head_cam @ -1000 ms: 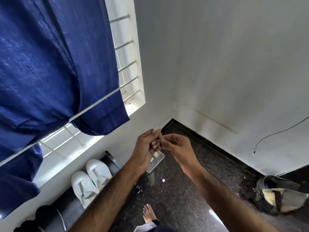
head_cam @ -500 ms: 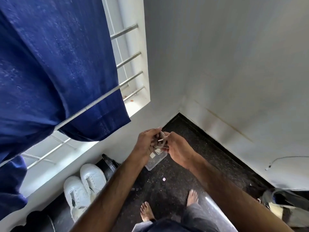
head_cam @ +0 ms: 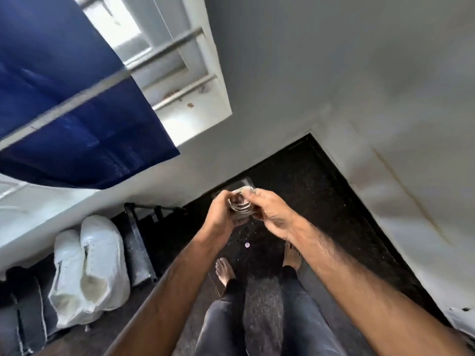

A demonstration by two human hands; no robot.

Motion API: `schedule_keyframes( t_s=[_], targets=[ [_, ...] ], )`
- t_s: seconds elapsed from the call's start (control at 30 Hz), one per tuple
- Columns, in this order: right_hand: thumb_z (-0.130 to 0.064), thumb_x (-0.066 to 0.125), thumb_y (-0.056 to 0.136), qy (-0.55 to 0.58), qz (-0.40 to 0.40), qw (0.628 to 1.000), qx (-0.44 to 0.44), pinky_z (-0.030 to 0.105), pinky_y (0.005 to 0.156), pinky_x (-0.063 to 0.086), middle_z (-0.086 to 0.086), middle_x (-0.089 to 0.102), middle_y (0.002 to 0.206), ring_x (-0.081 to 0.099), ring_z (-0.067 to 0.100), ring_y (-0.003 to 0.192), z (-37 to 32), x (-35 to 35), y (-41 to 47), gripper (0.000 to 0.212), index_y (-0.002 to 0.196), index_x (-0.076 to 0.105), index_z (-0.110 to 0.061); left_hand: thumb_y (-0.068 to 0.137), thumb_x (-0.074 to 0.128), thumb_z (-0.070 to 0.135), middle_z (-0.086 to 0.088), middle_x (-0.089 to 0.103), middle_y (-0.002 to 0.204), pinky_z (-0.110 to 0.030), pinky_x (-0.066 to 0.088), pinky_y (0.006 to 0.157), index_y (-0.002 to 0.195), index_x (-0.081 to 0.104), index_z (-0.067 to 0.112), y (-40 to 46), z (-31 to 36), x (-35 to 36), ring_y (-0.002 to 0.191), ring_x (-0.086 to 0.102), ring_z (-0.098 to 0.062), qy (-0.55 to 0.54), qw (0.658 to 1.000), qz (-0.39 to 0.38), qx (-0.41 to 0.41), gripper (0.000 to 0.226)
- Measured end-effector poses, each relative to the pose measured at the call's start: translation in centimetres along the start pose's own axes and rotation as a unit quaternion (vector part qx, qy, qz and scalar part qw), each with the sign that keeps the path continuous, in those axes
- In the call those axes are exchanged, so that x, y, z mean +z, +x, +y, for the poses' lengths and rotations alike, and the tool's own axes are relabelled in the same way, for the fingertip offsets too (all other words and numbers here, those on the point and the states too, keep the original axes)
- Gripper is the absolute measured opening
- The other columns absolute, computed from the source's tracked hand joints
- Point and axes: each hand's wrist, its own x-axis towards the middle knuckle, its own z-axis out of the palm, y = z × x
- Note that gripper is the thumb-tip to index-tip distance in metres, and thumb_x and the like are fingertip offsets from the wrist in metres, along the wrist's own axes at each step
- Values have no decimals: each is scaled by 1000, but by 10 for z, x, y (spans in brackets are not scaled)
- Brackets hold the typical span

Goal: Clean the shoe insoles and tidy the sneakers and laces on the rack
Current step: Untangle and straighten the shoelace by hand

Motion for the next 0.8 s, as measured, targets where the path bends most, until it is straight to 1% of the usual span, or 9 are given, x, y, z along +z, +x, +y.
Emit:
schedule_keyframes(
  t_s=[0.1,0.23,0.33,0.43,0.5,0.57,0.63,0.7,0.8],
  targets=[
    [-18,50,106,-8,38,999,30,12,51,48,5,67,84,64,4,65,42,-27,63,20,105,64,-4,97,36,23,-3,75,90,-38,49,80,93,73,20,66,-38,-11,102,64,-28,52,997,54,-22,38],
    [-22,60,102,-54,67,995,51,10,56,45,-3,69,84,62,-7,63,123,-61,159,14,102,68,-10,87,51,31,-8,73,104,-29,49,63,104,70,20,164,-95,-42,115,68,-34,106,989,90,-50,27],
    [-29,69,96,-53,82,993,66,21,61,44,1,71,84,64,5,69,190,-81,234,17,91,69,-13,98,54,27,-5,73,102,-31,51,69,105,64,23,246,-138,-72,96,70,-26,160,981,107,-26,13],
    [-50,82,79,-73,116,989,51,33,60,44,18,62,80,56,24,69,252,-99,306,59,86,64,6,104,50,17,-10,74,107,-44,58,84,106,64,22,328,-180,-103,91,70,-23,245,963,113,-4,15],
    [-35,81,85,-67,137,987,55,30,54,47,17,58,72,56,15,57,285,-107,342,45,77,61,4,102,53,16,-15,73,107,-44,56,85,108,67,15,375,-202,-125,96,70,-29,329,937,112,19,15],
    [-21,78,89,-88,164,981,52,28,53,45,12,52,64,51,11,51,312,-115,375,37,64,54,-9,100,56,19,-16,71,93,-37,48,72,100,71,4,416,-219,-146,91,68,-32,431,895,107,40,21],
    [-26,81,85,-137,177,974,31,37,58,42,13,51,63,49,18,60,338,-122,404,40,59,55,-11,93,56,27,-21,72,90,-37,48,71,94,74,-3,454,-236,-166,91,70,-35,529,840,104,67,35],
    [-31,84,82,-183,160,969,32,45,59,46,15,55,64,51,21,62,360,-124,426,38,66,64,-2,91,58,31,-27,71,96,-44,52,77,94,74,-2,481,-252,-182,95,70,-41,597,792,106,74,37],
    [-32,83,83,-255,133,956,47,39,61,49,10,59,60,55,20,57,382,-126,456,39,68,64,-2,93,56,36,-21,70,109,-49,54,87,101,72,9,504,-272,-196,107,66,-41,654,741,126,84,33]
  ],
)
